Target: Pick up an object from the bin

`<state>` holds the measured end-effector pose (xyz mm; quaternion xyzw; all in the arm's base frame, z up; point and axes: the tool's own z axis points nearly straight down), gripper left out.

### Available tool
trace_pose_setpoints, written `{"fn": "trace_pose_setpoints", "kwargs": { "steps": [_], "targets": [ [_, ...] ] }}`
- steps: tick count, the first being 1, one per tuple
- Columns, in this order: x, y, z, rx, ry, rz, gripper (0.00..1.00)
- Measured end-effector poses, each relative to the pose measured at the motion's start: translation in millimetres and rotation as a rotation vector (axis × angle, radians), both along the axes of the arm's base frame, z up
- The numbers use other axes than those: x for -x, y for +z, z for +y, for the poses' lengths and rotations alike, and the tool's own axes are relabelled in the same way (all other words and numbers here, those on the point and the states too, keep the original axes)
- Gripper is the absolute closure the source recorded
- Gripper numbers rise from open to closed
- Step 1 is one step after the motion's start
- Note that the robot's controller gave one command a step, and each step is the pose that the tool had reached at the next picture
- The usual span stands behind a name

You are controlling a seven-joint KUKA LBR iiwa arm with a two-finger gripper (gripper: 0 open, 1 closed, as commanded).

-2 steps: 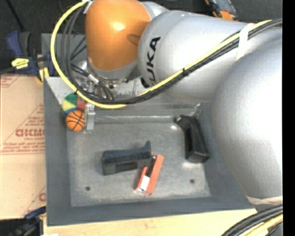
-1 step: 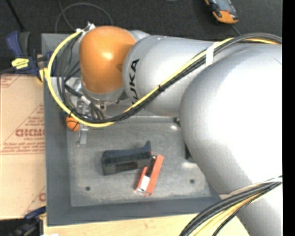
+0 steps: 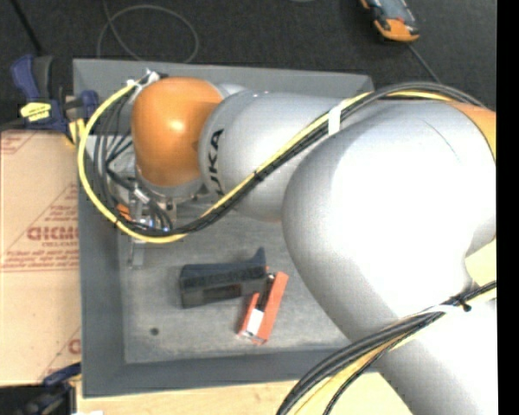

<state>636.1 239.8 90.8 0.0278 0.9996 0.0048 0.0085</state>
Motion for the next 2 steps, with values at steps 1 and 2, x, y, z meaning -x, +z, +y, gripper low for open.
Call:
{"fn": "trace_pose_setpoints", "kwargs": {
  "steps": [1, 2],
  "targets": [
    [-1.7, 0.7, 1.9, -0.005, 0.001, -0.012, 0.0],
    [-12.9, -3.3, -9.0, -0.006, -0.053, -0.006, 0.0]
  ]
}}
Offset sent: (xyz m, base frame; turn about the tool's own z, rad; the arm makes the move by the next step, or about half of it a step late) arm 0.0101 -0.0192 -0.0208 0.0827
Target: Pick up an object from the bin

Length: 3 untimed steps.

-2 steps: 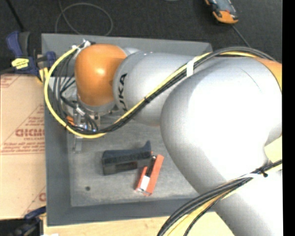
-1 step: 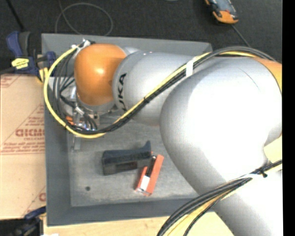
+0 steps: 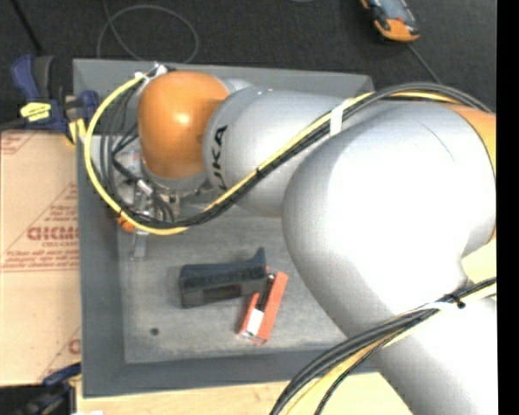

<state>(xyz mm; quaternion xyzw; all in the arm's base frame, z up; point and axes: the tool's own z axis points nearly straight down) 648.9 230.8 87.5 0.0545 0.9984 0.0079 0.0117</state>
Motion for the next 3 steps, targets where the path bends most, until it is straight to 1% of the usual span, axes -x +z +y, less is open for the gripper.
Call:
{"fn": "trace_pose_setpoints", "kwargs": {
  "steps": [1, 2, 3],
  "targets": [
    [-6.2, 0.8, -3.2, 0.003, 0.029, -0.013, 1.0],
    [-6.1, 0.7, -2.6, 0.003, 0.035, -0.013, 1.0],
    [-1.4, 2.0, -1.1, 0.004, 0.036, -0.015, 1.0]
  ]
}}
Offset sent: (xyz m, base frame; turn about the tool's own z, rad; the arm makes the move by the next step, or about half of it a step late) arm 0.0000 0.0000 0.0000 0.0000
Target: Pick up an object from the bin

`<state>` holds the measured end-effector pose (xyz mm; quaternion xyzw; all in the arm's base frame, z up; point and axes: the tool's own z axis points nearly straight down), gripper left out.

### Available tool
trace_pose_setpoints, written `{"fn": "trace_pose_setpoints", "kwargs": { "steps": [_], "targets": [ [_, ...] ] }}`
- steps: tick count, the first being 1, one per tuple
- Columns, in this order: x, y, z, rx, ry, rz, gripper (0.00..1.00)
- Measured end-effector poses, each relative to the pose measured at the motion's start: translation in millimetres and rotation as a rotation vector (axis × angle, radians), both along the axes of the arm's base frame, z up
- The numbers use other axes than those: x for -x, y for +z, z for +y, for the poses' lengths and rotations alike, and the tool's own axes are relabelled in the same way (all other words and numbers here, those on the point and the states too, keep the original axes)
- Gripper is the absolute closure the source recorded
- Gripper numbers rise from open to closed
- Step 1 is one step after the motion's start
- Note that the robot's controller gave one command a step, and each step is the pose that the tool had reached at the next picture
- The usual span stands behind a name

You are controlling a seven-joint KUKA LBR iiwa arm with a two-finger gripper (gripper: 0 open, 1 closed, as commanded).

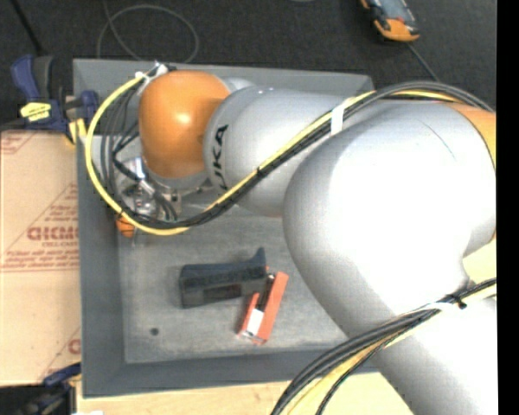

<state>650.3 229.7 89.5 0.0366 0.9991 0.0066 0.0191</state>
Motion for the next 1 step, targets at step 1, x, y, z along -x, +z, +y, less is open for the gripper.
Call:
{"fn": "trace_pose_setpoints", "kwargs": {
  "steps": [1],
  "targets": [
    [2.9, 4.4, 1.4, 0.001, 0.001, 0.005, 1.0]
  ]
}}
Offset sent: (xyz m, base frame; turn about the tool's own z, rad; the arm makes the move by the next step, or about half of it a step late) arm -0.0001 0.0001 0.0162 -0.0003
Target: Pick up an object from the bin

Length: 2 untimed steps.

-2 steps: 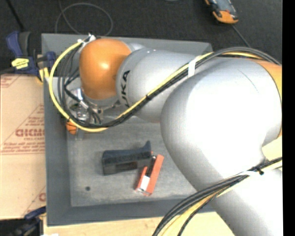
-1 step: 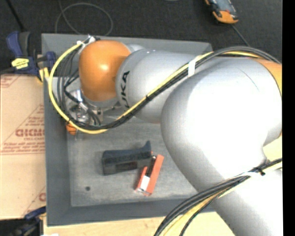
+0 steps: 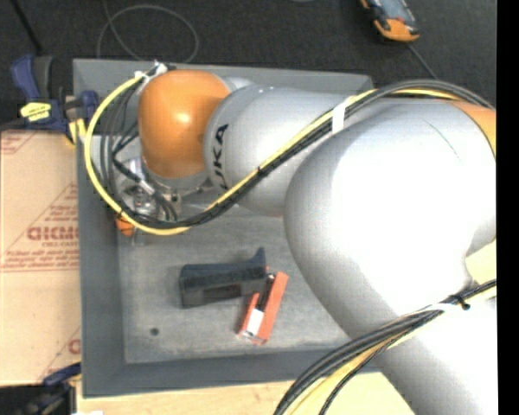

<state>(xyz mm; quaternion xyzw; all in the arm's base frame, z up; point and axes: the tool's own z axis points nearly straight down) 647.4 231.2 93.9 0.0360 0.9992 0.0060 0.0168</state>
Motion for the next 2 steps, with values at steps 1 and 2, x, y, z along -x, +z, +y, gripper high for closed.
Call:
{"fn": "trace_pose_setpoints", "kwargs": {
  "steps": [1, 2],
  "targets": [
    [-1.3, 4.8, -0.4, 0.002, 0.0, 0.009, 1.0],
    [-1.1, 11.8, -0.7, 0.004, -0.001, 0.017, 1.0]
  ]
}}
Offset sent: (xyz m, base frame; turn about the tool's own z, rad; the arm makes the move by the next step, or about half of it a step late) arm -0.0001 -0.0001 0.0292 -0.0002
